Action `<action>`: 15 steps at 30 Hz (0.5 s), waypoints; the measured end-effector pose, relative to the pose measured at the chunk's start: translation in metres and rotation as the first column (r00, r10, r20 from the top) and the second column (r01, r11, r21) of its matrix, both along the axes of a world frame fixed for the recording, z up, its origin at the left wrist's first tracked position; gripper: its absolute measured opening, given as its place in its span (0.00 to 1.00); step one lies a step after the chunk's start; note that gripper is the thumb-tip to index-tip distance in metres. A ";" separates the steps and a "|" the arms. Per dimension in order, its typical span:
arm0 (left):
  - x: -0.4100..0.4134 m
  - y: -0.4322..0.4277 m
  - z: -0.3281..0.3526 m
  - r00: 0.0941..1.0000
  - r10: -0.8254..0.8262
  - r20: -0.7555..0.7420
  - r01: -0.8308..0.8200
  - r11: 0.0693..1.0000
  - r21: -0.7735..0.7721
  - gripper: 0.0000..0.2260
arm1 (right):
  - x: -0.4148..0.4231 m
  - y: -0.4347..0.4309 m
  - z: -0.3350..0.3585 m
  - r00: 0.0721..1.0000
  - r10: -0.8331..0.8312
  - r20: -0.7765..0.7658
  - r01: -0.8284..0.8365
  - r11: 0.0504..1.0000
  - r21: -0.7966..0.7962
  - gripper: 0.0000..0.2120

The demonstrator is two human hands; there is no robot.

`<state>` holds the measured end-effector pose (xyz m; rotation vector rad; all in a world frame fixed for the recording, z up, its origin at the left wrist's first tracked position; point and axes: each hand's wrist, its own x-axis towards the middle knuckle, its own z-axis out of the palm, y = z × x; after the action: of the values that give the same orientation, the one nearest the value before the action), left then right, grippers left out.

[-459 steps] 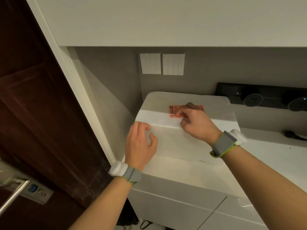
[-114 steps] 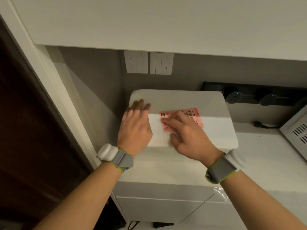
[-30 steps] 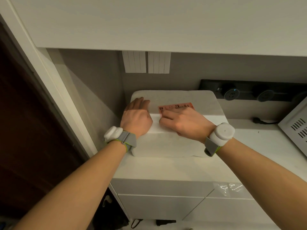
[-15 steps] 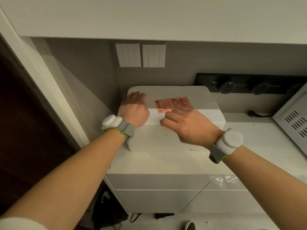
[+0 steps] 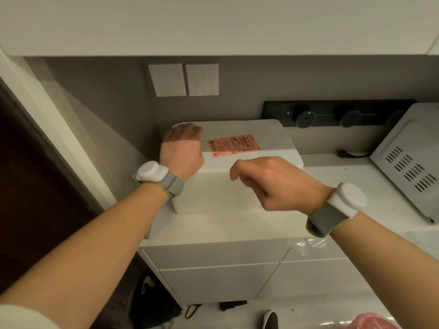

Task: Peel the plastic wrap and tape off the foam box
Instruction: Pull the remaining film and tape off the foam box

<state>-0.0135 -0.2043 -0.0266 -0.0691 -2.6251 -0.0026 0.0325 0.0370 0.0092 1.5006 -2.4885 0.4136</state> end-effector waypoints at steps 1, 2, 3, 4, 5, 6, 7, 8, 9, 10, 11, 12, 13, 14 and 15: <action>0.007 0.003 0.004 0.995 -0.087 -0.056 0.091 0.993 0.080 0.18 | -0.002 0.002 0.003 0.999 -0.019 0.038 0.019 1.000 -0.011 0.20; 0.015 0.012 0.008 0.974 -0.208 -0.091 0.224 0.946 0.233 0.18 | -0.002 0.007 0.005 0.996 -0.040 0.079 0.042 0.999 -0.023 0.20; 0.023 0.022 0.012 0.934 -0.345 -0.097 0.351 0.826 0.441 0.19 | -0.003 0.012 0.008 0.991 -0.057 0.117 0.062 0.997 -0.037 0.20; 0.033 0.032 0.015 0.873 -0.483 -0.063 0.403 0.644 0.650 0.21 | -0.004 0.017 0.010 0.987 -0.071 0.143 0.078 0.996 -0.045 0.21; 0.042 0.042 0.016 0.798 -0.603 -0.010 0.361 0.463 0.809 0.23 | -0.005 0.021 0.011 0.984 -0.084 0.157 0.092 0.995 -0.046 0.20; 0.050 0.051 0.015 0.722 -0.690 0.056 0.255 0.341 0.905 0.24 | -0.005 0.026 0.010 0.981 -0.101 0.164 0.109 0.993 -0.038 0.20; 0.055 0.057 0.012 0.651 -0.749 0.120 0.147 0.279 0.949 0.25 | -0.005 0.030 0.009 0.979 -0.118 0.167 0.124 0.992 -0.026 0.19; 0.058 0.062 0.008 0.592 -0.790 0.161 0.076 0.254 0.964 0.24 | -0.005 0.033 0.008 0.977 -0.135 0.168 0.139 0.990 -0.010 0.19; 0.060 0.067 0.004 0.557 -0.808 0.190 0.046 0.259 0.965 0.22 | -0.004 0.037 0.007 0.974 -0.152 0.165 0.153 0.988 0.008 0.19; 0.061 0.072 0.000 0.549 -0.807 0.218 0.051 0.292 0.955 0.19 | -0.004 0.039 0.005 0.972 -0.167 0.163 0.165 0.986 0.030 0.19; 0.061 0.077 -0.003 0.558 -0.792 0.248 0.075 0.346 0.935 0.16 | -0.004 0.042 0.003 0.971 -0.179 0.159 0.172 0.983 0.056 0.20; 0.061 0.083 -0.007 0.575 -0.770 0.276 0.103 0.403 0.909 0.13 | -0.004 0.045 0.000 0.970 -0.188 0.153 0.177 0.981 0.083 0.22; 0.062 0.088 -0.011 0.595 -0.746 0.299 0.126 0.454 0.882 0.10 | -0.003 0.047 -0.003 0.969 -0.197 0.148 0.182 0.977 0.109 0.23; 0.062 0.092 -0.015 0.616 -0.723 0.313 0.140 0.492 0.859 0.06 | -0.004 0.050 -0.006 0.967 -0.208 0.147 0.190 0.973 0.129 0.24; 0.062 0.097 -0.020 0.635 -0.703 0.320 0.140 0.513 0.847 0.04 | -0.004 0.052 -0.010 0.963 -0.225 0.147 0.205 0.969 0.139 0.24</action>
<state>0.0488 -0.1078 -0.0467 -0.5669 -2.8893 -1.6251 0.0284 0.0893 -0.0003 1.2616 -2.8148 0.3633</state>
